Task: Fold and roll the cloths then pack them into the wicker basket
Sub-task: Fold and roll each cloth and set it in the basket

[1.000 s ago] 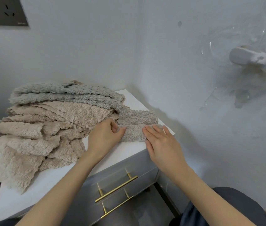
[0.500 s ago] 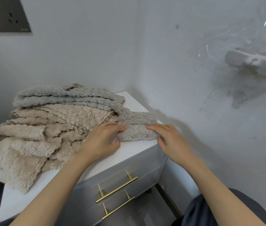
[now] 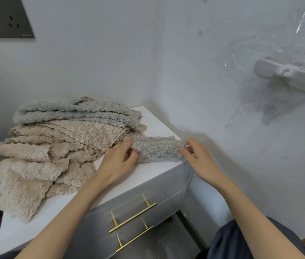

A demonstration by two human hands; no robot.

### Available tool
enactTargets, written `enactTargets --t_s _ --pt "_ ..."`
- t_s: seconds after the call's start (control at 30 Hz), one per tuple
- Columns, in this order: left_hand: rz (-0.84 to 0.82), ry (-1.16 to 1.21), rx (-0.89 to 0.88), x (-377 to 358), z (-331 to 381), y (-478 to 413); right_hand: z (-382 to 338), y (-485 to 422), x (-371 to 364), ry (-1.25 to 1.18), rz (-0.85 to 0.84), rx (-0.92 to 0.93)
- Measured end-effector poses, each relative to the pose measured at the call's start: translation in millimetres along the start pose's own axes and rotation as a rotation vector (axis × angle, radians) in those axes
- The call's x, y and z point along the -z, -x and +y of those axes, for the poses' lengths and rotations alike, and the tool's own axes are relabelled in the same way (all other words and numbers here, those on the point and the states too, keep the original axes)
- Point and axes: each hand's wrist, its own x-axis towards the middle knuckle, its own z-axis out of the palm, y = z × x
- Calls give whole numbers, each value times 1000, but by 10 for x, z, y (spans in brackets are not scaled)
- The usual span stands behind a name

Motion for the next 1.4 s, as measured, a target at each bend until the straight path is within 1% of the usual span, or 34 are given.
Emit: enactTargets --t_s 0.1,0.37,0.47,0.57,0.7,0.8,0.9,1.1,1.17,1.23,1.3,1.4 --pt "22 -19 38 -42 50 24 -1 44 9 47 12 32" --pt "69 -17 223 -70 55 -68 -57 5 -58 17 130 -142" --pt "92 -55 280 -84 46 -95 -73 -27 -96 64 166 -204" --pt "99 -122 303 -98 53 -99 -85 -67 -122 166 198 -263" --pt "134 -171 332 -107 89 -129 -87 -108 -174 244 205 -317" --pt "115 -223 356 -102 92 -149 -103 -108 -213 308 206 -317" --pt "103 -235 326 -123 80 -139 -129 -84 -240 373 197 -293" --pt "127 -118 285 -159 112 -102 -157 -36 -209 289 107 -183" --pt "120 -26 270 -163 132 -84 -170 18 -215 252 104 -131" --pt "80 106 273 -137 155 -70 -202 56 -199 194 102 -126" --pt "52 287 305 -78 178 -79 -253 56 -159 72 102 -161" --pt "23 584 404 5 250 -96 -346 45 -91 -259 136 -260"
